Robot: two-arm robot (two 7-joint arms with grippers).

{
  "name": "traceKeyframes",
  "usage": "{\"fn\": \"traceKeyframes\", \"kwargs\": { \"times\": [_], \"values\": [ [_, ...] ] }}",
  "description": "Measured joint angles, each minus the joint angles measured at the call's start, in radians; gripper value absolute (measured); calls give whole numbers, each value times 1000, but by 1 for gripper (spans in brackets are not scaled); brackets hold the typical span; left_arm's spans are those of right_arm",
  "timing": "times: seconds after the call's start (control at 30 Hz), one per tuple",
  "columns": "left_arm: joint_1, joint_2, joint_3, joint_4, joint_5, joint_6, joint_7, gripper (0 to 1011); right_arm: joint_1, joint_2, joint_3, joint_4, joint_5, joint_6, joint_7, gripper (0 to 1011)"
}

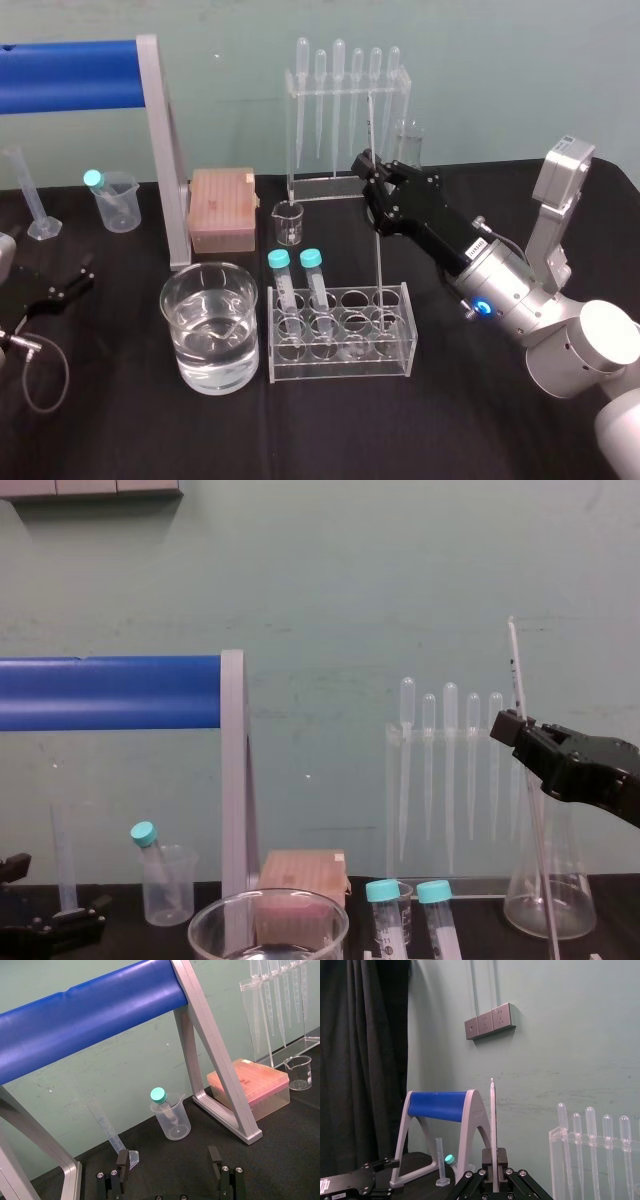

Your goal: Hold the thermometer with one hand and immerse one end into the beaker, then reinsert it into the test tube rack.

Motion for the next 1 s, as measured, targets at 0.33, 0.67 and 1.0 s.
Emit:
{"fn": "traceKeyframes", "kwargs": {
  "times": [0.33, 0.67, 1.0],
  "values": [
    [0, 0, 0, 0, 0, 0, 0, 1008, 0, 0, 0, 0, 0, 0, 0, 120],
    [0, 0, 0, 0, 0, 0, 0, 1008, 0, 0, 0, 0, 0, -1, 0, 439],
    [0, 0, 0, 0, 0, 0, 0, 1008, 0, 0, 0, 0, 0, -2, 0, 762]
  ]
}}
